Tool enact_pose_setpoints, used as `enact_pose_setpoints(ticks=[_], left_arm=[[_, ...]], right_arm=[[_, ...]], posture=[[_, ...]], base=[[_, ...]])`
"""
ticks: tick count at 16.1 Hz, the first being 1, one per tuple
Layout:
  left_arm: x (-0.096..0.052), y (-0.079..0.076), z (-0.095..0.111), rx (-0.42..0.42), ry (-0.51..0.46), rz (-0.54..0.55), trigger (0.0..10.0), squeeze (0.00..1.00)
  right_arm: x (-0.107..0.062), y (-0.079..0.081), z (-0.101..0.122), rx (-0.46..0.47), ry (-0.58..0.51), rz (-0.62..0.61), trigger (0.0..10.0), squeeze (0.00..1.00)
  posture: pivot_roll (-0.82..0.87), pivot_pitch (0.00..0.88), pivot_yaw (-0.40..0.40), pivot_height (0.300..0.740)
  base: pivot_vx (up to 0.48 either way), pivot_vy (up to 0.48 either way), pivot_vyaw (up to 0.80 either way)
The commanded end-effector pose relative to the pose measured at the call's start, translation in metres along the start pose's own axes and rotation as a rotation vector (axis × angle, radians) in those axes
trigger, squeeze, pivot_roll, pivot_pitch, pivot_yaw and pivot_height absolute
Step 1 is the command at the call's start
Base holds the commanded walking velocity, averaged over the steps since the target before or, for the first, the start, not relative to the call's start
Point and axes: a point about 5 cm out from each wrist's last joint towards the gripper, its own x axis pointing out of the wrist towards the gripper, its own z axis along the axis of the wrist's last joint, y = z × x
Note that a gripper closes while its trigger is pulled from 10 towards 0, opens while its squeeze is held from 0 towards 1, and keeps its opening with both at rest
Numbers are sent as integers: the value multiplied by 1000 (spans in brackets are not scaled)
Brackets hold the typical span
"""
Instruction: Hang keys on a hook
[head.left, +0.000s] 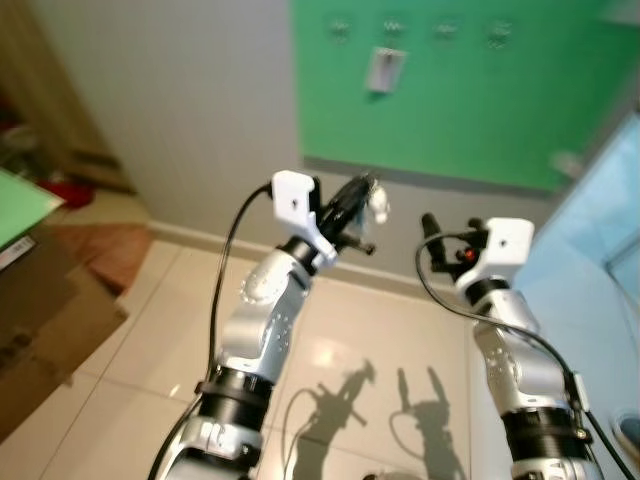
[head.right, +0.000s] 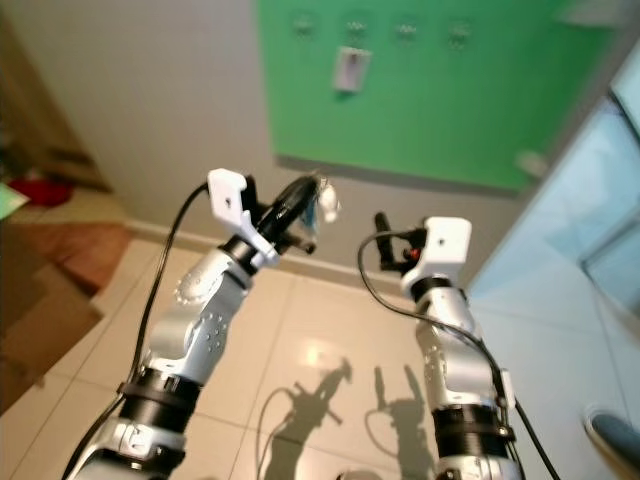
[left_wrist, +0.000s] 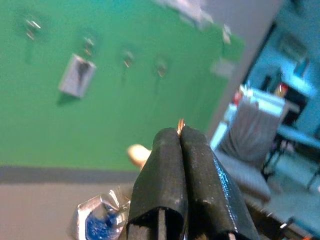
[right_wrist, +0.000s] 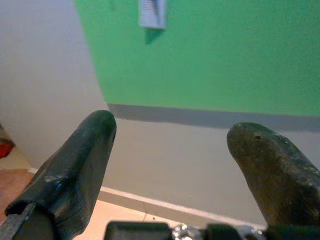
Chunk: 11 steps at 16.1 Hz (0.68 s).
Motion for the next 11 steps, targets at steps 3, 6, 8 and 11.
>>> enact_pose_setpoints(ticks=[3,6,8,11], left_arm=[[2,-11,18,-72,-76,-126,10000,0],[1,-17,30,-142,-119,-243,10000,0],[1,-17,31,-154,-124,-254,10000,0],[3,-17,34,-180,-133,-272,10000,0]], right_arm=[[1,0,1,-1,-2,3,10000,0],[4,-1,6,-6,-14,6,10000,0],[4,-1,5,4,-9,17,10000,0],[6,0,5,13,-18,5,10000,0]], posture=[[-136,54,3,740],[-137,38,-3,740],[-136,31,1,740],[-134,12,6,740]], base=[[328,0,0],[328,0,0],[330,0,-400],[329,0,-800]])
